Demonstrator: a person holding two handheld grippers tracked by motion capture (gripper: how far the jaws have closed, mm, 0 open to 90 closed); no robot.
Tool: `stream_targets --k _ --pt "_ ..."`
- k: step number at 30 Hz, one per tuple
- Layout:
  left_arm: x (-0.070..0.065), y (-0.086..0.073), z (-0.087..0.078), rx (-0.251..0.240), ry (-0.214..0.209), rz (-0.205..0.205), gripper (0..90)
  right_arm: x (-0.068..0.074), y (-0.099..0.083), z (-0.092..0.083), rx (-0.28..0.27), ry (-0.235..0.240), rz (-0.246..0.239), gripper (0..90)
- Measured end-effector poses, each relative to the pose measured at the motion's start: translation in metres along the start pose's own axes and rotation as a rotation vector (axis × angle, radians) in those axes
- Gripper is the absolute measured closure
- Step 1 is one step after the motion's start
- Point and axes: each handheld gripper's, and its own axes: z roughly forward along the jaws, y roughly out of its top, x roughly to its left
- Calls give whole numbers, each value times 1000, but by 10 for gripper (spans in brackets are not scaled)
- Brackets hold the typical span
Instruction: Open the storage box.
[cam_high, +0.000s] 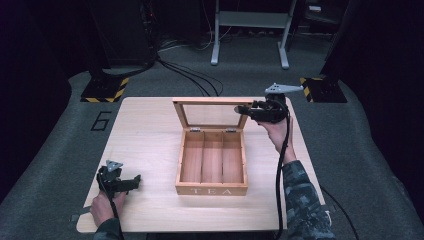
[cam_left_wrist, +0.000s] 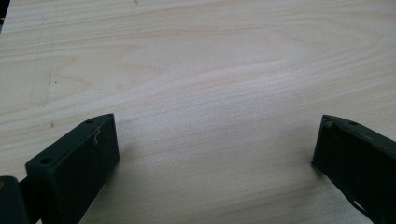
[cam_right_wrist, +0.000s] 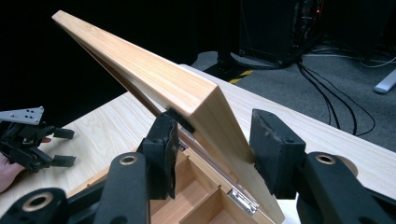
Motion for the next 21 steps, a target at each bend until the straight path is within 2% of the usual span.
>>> stream_targets --k 21 --pt "0 0 0 0 0 0 1 -3 2 1 6 9 3 527"
